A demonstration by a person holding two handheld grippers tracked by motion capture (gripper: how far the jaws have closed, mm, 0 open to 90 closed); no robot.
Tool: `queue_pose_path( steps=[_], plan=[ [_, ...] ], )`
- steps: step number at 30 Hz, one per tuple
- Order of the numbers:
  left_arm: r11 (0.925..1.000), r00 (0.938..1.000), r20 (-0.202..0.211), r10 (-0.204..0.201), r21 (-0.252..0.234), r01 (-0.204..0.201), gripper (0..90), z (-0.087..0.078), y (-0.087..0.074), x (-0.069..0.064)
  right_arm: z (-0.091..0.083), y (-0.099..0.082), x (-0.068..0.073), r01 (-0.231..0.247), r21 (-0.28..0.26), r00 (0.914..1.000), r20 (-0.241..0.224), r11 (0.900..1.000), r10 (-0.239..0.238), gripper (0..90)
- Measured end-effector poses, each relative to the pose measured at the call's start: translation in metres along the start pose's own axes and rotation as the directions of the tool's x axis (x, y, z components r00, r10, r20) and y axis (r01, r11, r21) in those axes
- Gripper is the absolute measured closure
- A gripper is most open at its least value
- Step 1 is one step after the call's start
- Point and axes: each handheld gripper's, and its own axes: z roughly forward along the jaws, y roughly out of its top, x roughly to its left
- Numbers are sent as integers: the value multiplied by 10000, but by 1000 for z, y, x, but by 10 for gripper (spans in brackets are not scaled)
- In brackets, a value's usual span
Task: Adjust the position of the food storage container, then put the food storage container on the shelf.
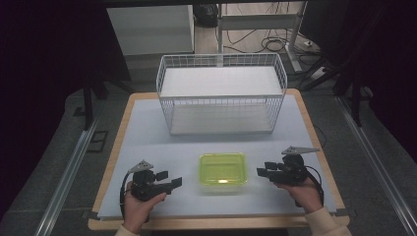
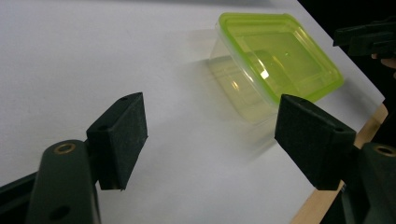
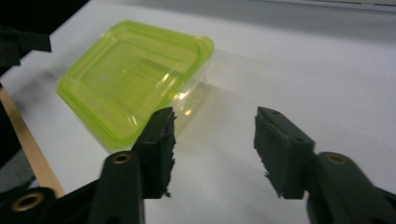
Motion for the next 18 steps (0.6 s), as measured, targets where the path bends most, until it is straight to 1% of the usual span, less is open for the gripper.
queue_pose_path(
  steps=[1,2,3,4,6,7,9,10,12,15,18],
  plan=[
    [10000,10000,57,-71,16,71,251,-1,1,0,0,2,0,-199,-174,9996,-184,9996,196,439],
    [10000,10000,57,-71,16,71,252,-1,1,0,0,2,0,-199,-174,9996,-184,9996,196,439],
    [9999,9999,52,-115,31,114,252,-2,2,1,-1,2,0,-201,-213,9996,-226,9996,197,422],
    [9997,9997,82,-223,52,223,253,-3,3,2,-2,3,0,-140,-368,9997,-209,9992,132,388],
    [9996,9995,135,-278,56,278,254,-3,4,2,-3,3,0,-114,-443,9997,-229,9990,104,372],
    [9990,9986,300,-446,82,444,254,-2,6,3,-3,3,0,-158,-485,9995,-273,9987,145,367],
    [9988,9982,363,-487,89,484,254,-1,7,3,-3,3,0,-243,-523,9993,-310,9983,227,364],
    [9986,9979,392,-520,109,516,254,-1,8,3,-3,4,-1,-467,-539,9981,-434,9975,444,361],
    [9977,9967,481,-658,172,651,254,1,10,2,-2,5,-1,-511,-532,9978,-453,9973,487,361],
    [9965,9958,513,-764,367,746,255,6,13,1,0,7,0,-549,-542,9973,-510,9970,521,359],
    [9959,9950,561,-824,426,800,255,7,16,1,2,9,2,-517,-517,9974,-532,9973,490,358]
  ],
)
